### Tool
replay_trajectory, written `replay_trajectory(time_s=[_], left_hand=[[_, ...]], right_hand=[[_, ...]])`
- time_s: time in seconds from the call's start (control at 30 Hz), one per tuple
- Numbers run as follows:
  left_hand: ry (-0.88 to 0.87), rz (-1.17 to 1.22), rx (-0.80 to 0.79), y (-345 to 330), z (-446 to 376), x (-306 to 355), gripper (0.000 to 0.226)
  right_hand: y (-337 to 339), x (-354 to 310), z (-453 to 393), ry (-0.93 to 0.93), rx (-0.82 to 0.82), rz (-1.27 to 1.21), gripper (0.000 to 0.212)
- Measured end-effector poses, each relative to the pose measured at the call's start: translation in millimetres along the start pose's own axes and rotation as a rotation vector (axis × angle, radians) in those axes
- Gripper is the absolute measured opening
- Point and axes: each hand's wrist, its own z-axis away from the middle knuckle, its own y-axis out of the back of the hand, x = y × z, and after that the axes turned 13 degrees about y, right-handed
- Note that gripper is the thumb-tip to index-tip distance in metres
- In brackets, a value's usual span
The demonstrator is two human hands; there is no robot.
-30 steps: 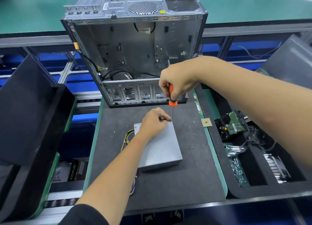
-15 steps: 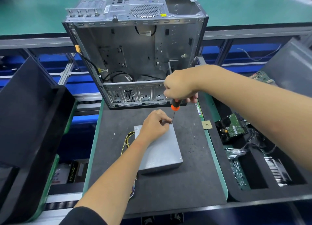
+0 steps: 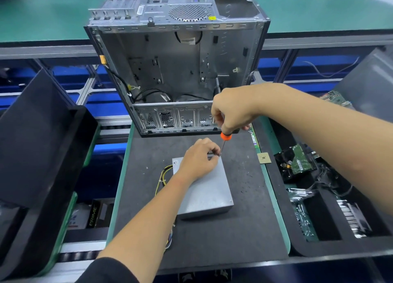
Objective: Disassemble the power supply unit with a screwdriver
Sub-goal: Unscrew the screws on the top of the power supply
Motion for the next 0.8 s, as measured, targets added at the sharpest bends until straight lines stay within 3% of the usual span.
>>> replay_trajectory(time_s=[0.2,0.53,0.8], left_hand=[[0.02,0.079,0.05,0,3,2,0.014],[-0.058,0.01,0.067,0,5,1,0.015],[0.095,0.193,0.075,1,2,1,0.013]], right_hand=[[1,7,2,-0.049,0.044,-0.031,0.012],[2,12,5,-0.063,0.068,-0.102,0.012],[1,11,1,-0.047,0.059,-0.106,0.011]])
